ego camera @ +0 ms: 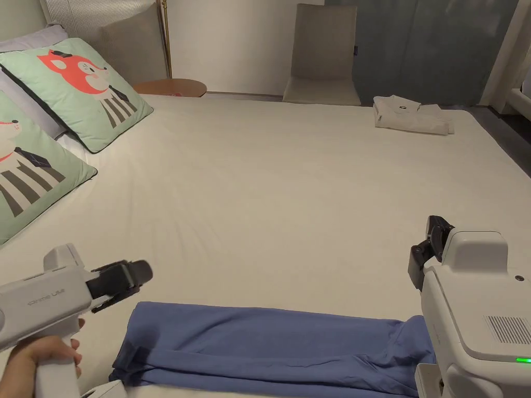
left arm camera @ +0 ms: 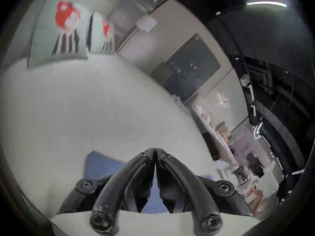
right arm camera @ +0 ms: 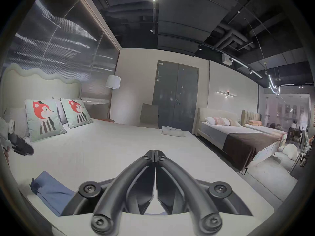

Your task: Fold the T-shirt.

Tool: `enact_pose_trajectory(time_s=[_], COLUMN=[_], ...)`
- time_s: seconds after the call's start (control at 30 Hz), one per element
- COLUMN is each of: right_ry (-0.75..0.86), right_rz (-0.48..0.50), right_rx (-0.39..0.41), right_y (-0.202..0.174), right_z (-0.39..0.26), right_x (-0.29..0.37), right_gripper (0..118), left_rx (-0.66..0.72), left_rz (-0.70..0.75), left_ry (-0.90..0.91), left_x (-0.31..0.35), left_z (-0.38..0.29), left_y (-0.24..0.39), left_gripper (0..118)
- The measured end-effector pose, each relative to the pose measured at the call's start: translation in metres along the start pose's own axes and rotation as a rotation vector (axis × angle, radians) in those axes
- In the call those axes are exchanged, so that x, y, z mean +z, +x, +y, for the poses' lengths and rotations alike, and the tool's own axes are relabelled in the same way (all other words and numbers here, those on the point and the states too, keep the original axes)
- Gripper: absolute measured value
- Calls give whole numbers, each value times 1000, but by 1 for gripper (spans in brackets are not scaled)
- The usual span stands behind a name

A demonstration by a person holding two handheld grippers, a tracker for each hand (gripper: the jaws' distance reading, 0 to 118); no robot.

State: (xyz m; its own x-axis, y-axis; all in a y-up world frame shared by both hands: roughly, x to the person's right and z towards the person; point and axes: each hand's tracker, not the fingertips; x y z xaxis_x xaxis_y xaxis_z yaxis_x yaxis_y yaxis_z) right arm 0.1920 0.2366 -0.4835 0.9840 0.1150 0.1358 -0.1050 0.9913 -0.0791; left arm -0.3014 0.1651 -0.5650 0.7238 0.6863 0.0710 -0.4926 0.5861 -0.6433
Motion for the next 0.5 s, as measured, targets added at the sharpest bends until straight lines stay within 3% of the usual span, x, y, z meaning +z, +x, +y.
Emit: enact_pose_trajectory(time_s=[0.2, 0.23, 0.27, 0.3, 0.37, 0.5], right_ry=[-33, -39, -45, -48, -60, -80], right_rz=[17, 18, 18, 20, 21, 20], right_rx=[11, 13, 15, 16, 20, 29], right_y=[-9, -11, -12, -13, -14, -14], right_z=[-6, -8, -9, -10, -15, -27], right_x=[-6, -7, -8, -9, -13, -22], right_gripper=[1, 1, 1, 1, 1, 1], left_rx=[147, 162, 174, 168, 159, 186], left_rz=[-32, -42, -22, -7, 9, 8], left_ry=[-169, -191, -200, -196, -240, -269], left_x=[4, 3, 2, 6, 3, -7], left_z=[-8, -11, -14, -18, -28, -42], left_y=[-55, -63, -69, -63, -61, -74], left_gripper=[2, 9, 26, 60, 92, 95])
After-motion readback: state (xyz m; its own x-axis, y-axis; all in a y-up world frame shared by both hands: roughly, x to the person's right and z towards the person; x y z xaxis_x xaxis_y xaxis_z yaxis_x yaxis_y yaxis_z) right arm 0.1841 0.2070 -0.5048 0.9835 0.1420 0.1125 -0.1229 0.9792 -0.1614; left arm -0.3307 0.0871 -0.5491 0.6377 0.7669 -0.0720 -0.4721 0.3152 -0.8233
